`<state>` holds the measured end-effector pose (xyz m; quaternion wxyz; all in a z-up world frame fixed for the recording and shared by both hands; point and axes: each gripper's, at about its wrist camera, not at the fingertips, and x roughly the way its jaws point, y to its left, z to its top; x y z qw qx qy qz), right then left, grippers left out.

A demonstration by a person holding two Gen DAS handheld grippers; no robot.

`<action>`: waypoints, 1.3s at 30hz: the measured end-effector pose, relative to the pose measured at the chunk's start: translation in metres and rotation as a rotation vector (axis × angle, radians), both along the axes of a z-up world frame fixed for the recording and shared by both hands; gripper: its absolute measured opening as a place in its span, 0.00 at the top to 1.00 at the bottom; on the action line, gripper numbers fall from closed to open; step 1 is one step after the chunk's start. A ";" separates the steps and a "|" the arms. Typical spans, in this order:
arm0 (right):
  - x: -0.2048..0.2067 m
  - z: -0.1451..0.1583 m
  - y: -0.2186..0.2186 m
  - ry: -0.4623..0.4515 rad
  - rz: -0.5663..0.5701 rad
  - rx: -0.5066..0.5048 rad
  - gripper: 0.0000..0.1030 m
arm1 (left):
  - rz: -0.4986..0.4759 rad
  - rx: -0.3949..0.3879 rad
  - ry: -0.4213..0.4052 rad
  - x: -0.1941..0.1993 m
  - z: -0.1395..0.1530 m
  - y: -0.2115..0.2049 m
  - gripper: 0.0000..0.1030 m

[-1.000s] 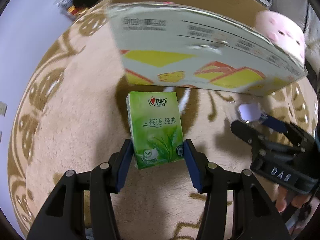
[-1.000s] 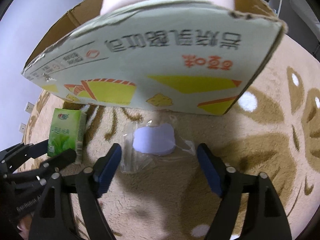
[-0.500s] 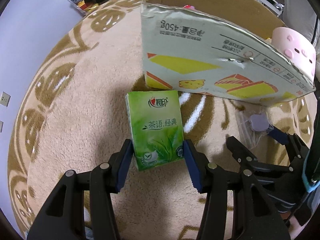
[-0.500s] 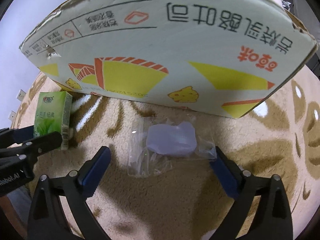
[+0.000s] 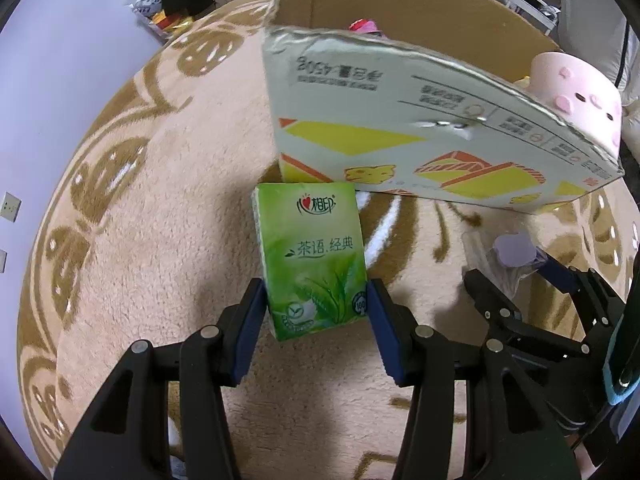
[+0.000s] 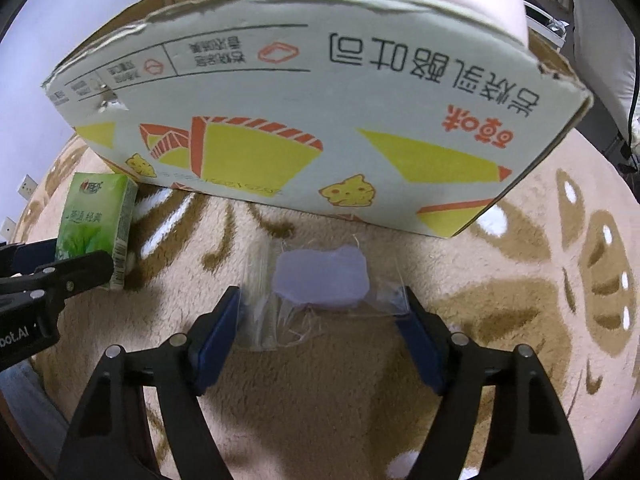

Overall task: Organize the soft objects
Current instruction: 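Lift tissue pack and clear bag and carry both over the box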

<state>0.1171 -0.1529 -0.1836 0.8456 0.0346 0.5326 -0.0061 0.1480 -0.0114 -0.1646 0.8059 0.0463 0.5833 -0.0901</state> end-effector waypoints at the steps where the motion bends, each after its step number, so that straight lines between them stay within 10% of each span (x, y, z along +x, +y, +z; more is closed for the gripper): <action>1: -0.003 0.003 0.002 -0.002 -0.002 -0.004 0.22 | -0.002 0.000 -0.004 -0.001 0.001 -0.001 0.52; 26: -0.059 0.117 -0.053 -0.377 -0.092 0.163 0.22 | -0.045 -0.096 -0.389 -0.058 0.100 -0.004 0.55; 39: -0.061 0.126 -0.058 -0.449 -0.101 0.193 0.22 | -0.097 -0.122 -0.410 -0.057 0.098 -0.009 0.62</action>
